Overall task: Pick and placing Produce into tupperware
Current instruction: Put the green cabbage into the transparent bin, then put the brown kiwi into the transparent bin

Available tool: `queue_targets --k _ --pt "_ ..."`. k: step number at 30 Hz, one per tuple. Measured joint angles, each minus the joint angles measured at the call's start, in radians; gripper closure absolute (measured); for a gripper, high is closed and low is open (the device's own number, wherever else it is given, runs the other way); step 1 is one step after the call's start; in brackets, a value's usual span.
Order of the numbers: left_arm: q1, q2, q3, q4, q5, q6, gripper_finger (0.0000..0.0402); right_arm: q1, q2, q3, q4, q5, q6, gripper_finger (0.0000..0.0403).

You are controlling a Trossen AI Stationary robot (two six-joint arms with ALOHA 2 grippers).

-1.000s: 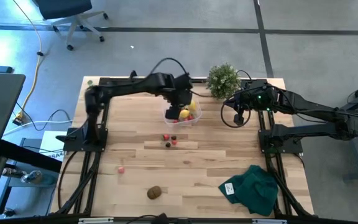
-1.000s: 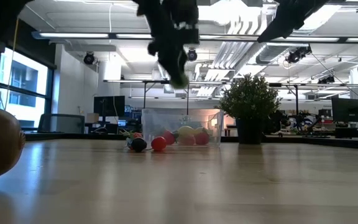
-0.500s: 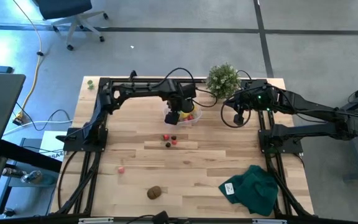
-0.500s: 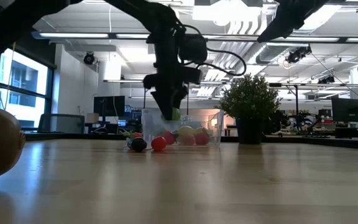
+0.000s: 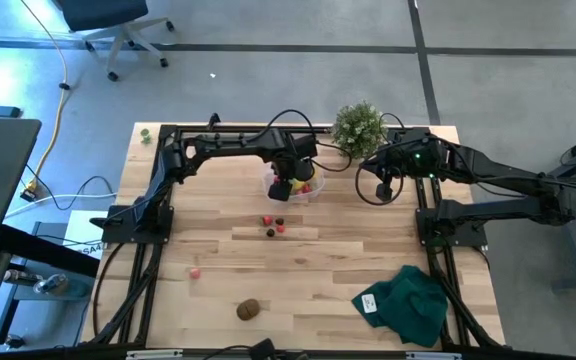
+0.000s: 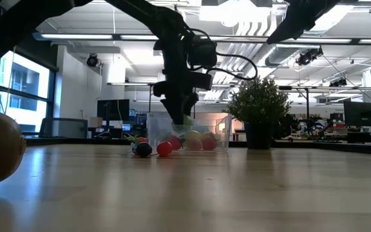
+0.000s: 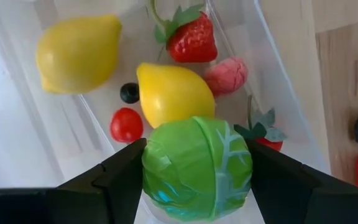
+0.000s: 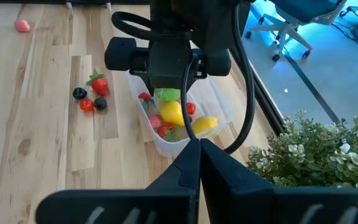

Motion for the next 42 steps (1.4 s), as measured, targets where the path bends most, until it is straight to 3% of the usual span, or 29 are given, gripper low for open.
queue_targets --k 12,22,28,38,42 --pt "0.000 0.005 0.000 0.007 -0.009 0.000 0.0107 0.000 0.000 0.000 0.000 0.000 0.000 0.0402" --pt "0.000 0.001 0.007 -0.039 0.041 -0.012 0.0109 0.000 0.000 0.000 0.000 0.000 0.000 0.0402" --pt "0.000 0.000 0.124 -0.204 0.086 -0.019 0.0125 0.000 0.000 0.000 0.000 0.000 0.000 0.0402" --pt "-0.038 -0.025 0.488 -0.553 0.086 -0.137 0.0154 0.000 0.000 0.000 0.000 0.000 0.000 0.0402" --pt "-0.095 -0.091 0.541 -0.558 0.108 -0.238 0.0161 0.000 0.000 0.000 0.000 0.000 0.000 0.0402"
